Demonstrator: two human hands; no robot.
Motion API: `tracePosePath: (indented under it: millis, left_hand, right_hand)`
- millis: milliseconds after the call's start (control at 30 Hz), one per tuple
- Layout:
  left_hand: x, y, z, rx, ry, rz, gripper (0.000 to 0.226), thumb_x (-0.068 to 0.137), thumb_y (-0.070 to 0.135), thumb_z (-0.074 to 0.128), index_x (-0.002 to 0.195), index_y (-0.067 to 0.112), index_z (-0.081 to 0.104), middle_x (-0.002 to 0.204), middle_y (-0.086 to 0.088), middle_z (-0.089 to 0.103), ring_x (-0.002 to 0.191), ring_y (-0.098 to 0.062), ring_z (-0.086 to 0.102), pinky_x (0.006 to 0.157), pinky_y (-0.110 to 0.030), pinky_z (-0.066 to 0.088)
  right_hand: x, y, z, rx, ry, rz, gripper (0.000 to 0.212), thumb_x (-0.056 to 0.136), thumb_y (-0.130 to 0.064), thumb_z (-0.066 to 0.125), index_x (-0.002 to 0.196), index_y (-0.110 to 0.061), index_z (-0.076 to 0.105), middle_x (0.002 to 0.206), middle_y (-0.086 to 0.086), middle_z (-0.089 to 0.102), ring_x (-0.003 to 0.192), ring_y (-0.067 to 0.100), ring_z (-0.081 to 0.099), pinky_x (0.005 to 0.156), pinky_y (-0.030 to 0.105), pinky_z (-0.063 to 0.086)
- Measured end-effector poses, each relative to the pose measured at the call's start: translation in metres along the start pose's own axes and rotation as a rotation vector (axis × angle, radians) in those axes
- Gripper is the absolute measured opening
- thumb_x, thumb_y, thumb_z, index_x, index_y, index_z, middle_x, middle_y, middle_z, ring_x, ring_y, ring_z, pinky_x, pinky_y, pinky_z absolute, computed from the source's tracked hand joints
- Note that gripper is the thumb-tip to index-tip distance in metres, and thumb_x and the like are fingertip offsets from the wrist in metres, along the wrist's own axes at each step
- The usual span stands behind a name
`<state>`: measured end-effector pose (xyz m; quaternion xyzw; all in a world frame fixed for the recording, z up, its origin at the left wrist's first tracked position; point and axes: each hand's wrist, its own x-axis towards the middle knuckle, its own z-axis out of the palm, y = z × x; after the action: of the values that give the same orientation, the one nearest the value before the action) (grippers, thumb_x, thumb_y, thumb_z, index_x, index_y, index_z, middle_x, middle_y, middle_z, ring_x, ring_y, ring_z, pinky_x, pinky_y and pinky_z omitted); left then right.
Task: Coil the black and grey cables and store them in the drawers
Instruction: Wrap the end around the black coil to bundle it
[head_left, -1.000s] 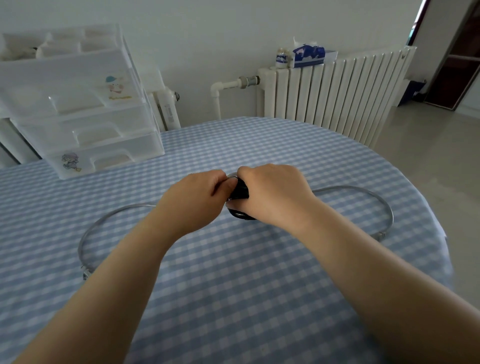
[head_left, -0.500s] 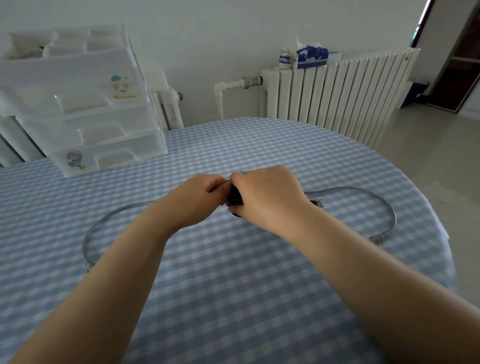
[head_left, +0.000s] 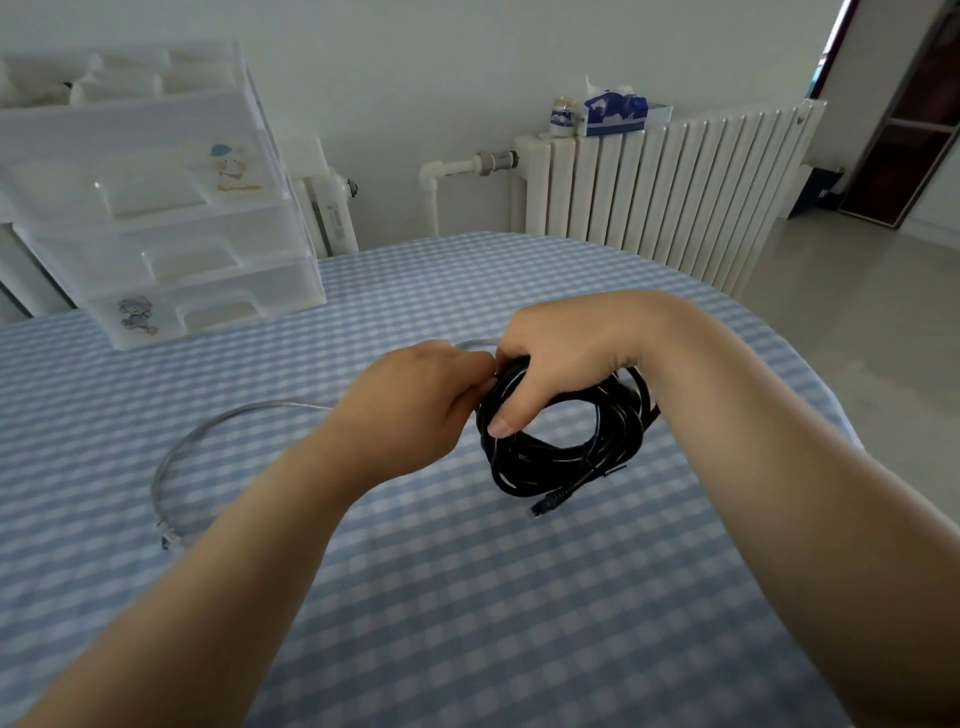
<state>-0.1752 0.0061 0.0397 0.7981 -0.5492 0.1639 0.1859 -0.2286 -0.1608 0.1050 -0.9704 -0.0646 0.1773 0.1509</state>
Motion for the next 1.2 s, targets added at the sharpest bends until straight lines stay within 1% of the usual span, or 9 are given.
tracePosePath:
  millis: [133,333,533,667,800,900,967,1067,1200]
  left_hand:
    - [0.004,0.008,0.003,0.004,0.100,0.070,0.025,0.088,0.020,0.036,0.070,0.012,0.051,0.062,0.012,0.039,0.056,-0.013,0.038,0.048,-0.016,0.024]
    - [0.007,0.013,-0.001,-0.010,0.192,0.205,0.029,0.095,0.018,0.039,0.075,0.006,0.056,0.065,-0.002,0.051,0.062,-0.017,0.040,0.055,-0.028,0.032]
    - [0.008,0.017,-0.018,0.041,0.224,0.496,0.016,0.093,0.005,0.047,0.079,0.006,0.053,0.067,-0.006,0.051,0.062,-0.020,0.037,0.059,-0.028,0.032]
    - [0.008,0.013,-0.029,0.150,0.302,0.730,0.011,0.095,0.005,0.046,0.087,0.006,0.053,0.067,-0.010,0.059,0.058,-0.026,0.047,0.055,-0.037,0.043]
    - [0.013,0.004,-0.040,0.251,0.365,0.999,0.007,0.091,0.005,0.056,0.086,0.009,0.053,0.065,-0.005,0.060,0.060,-0.021,0.051,0.058,-0.032,0.049]
    - [0.017,-0.001,-0.043,0.331,0.399,1.105,0.012,0.085,0.004,0.061,0.083,0.011,0.053,0.063,0.000,0.060,0.058,-0.018,0.055,0.060,-0.028,0.051]
    - [0.015,-0.005,-0.042,0.337,0.381,1.045,0.010,0.088,0.005,0.060,0.086,0.012,0.053,0.066,-0.001,0.062,0.059,-0.020,0.058,0.061,-0.029,0.051]
    - [0.008,-0.013,-0.034,0.298,0.295,0.792,0.006,0.095,0.007,0.051,0.095,0.012,0.053,0.076,-0.006,0.065,0.070,-0.025,0.057,0.062,-0.035,0.049]
    - [0.000,-0.018,-0.026,0.247,0.051,0.466,0.010,0.096,0.012,0.047,0.101,0.017,0.054,0.090,-0.002,0.064,0.079,-0.023,0.057,0.064,-0.035,0.046]
  right_hand:
    - [-0.003,0.013,-0.011,0.115,-0.133,-0.054,0.030,0.074,-0.049,0.075,0.087,-0.021,0.072,0.063,-0.013,0.063,0.059,0.003,0.058,0.061,0.018,0.045]
    - [-0.001,0.034,-0.010,0.507,-0.410,-0.196,0.036,0.073,-0.023,0.077,0.086,0.004,0.058,0.056,0.001,0.048,0.049,0.010,0.043,0.048,0.017,0.039]
    - [0.011,0.047,0.030,1.063,-0.670,-0.438,0.067,0.057,-0.036,0.087,0.090,0.003,0.044,0.058,-0.004,0.057,0.048,0.003,0.053,0.045,0.014,0.041]
    - [0.021,0.041,0.058,1.265,-0.723,-0.565,0.095,0.060,-0.035,0.086,0.092,0.034,0.029,0.054,0.004,0.049,0.047,0.008,0.053,0.047,0.019,0.041]
    - [0.024,0.033,0.089,1.391,-0.680,-0.616,0.058,0.057,-0.041,0.087,0.070,0.004,0.053,0.049,-0.001,0.051,0.041,0.006,0.046,0.039,0.019,0.029]
    - [0.029,0.024,0.097,1.487,-0.655,-0.659,0.040,0.069,-0.037,0.081,0.062,-0.015,0.049,0.050,-0.006,0.053,0.043,0.002,0.048,0.042,0.017,0.032]
    - [0.028,0.022,0.092,1.482,-0.595,-0.646,0.030,0.069,-0.039,0.080,0.072,-0.016,0.062,0.061,-0.008,0.060,0.051,0.001,0.052,0.046,0.018,0.035]
    - [0.020,0.026,0.078,1.389,-0.433,-0.458,0.041,0.055,-0.046,0.086,0.072,-0.014,0.066,0.055,0.000,0.049,0.045,0.007,0.038,0.043,0.022,0.024]
    - [0.008,0.025,0.058,1.027,-0.126,-0.280,0.034,0.070,-0.034,0.081,0.079,-0.007,0.062,0.060,0.004,0.048,0.051,0.011,0.045,0.052,0.019,0.040]
